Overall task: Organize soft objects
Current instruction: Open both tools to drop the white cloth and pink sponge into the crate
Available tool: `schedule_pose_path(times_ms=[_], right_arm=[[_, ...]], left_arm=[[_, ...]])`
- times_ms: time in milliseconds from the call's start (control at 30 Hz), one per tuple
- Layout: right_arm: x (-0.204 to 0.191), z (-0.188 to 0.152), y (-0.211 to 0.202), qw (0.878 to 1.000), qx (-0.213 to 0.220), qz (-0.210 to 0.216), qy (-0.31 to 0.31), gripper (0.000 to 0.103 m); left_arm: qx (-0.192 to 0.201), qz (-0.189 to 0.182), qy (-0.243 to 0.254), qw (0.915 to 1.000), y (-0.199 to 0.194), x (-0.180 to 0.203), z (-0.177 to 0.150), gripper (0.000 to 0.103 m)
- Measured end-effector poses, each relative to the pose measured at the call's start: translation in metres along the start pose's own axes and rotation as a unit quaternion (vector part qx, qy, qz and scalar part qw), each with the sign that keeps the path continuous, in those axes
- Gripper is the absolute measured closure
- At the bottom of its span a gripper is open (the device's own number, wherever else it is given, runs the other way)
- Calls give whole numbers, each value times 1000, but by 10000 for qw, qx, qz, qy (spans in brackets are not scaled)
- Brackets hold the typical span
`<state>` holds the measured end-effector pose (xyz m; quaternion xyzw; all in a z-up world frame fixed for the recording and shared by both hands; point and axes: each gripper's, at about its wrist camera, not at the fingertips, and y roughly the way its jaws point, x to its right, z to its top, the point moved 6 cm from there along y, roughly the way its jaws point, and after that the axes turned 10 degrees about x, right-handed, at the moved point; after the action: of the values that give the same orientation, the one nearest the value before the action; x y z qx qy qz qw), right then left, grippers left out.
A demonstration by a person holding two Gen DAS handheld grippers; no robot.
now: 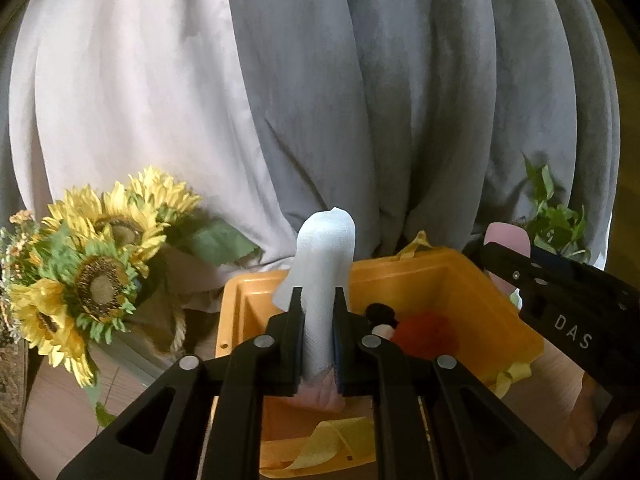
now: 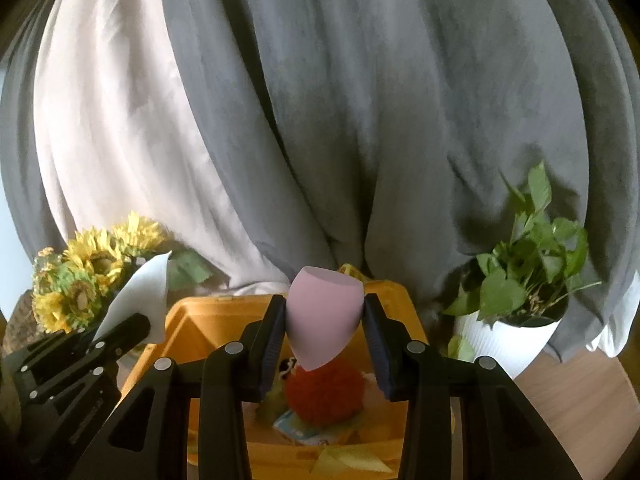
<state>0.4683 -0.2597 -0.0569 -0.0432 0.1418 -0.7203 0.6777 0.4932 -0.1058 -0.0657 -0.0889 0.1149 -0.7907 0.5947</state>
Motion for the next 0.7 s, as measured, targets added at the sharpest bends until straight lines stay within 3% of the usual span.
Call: schedule_pose_path(times_ms=[100, 167, 200, 233, 700], right_arm=[[1, -6, 8, 9999, -121, 6, 44, 62], [3, -9, 13, 9998, -199, -15, 78, 51], [5, -11, 14, 9997, -222, -52, 101, 37], [8, -12, 14, 9995, -236, -136, 146, 34], [8, -8, -7, 9995, -115, -310, -21, 34]], left_arm=[[-85, 0, 11, 10000, 7, 1, -6, 71], [-122, -11, -28, 9999, 11, 1, -9, 66], [-134, -7, -36, 9999, 11, 1, -10, 65], [-149, 12, -34, 9999, 12, 1, -11, 62], [18, 245, -172, 9995, -23, -5, 2, 57]])
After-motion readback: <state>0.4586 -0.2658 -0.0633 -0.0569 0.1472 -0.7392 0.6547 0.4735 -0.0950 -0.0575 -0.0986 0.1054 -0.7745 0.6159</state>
